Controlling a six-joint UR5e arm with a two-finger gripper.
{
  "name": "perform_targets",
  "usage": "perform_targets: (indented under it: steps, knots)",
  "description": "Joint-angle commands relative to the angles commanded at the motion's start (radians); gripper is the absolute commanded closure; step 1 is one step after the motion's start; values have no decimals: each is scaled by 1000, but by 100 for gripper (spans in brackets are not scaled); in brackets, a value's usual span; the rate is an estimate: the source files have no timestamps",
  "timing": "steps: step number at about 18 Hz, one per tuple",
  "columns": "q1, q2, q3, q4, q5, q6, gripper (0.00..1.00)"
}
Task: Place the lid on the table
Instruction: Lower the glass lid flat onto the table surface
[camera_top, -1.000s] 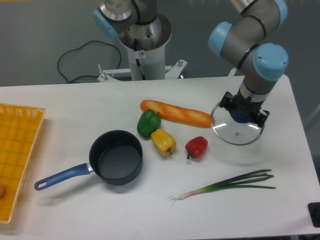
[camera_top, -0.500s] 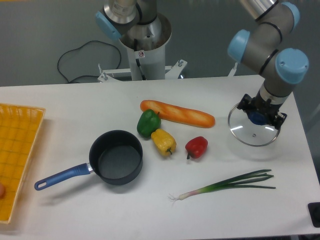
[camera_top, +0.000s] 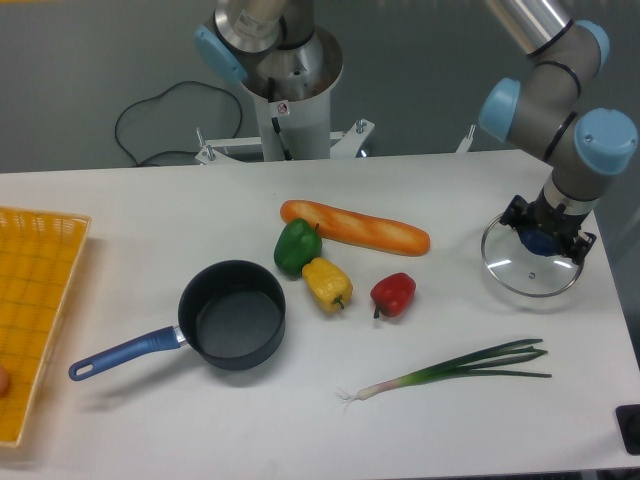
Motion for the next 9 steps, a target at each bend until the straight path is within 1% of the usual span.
perform_targets:
  steps: [9]
  knots:
    - [-6,-11,0,12,9,-5,50]
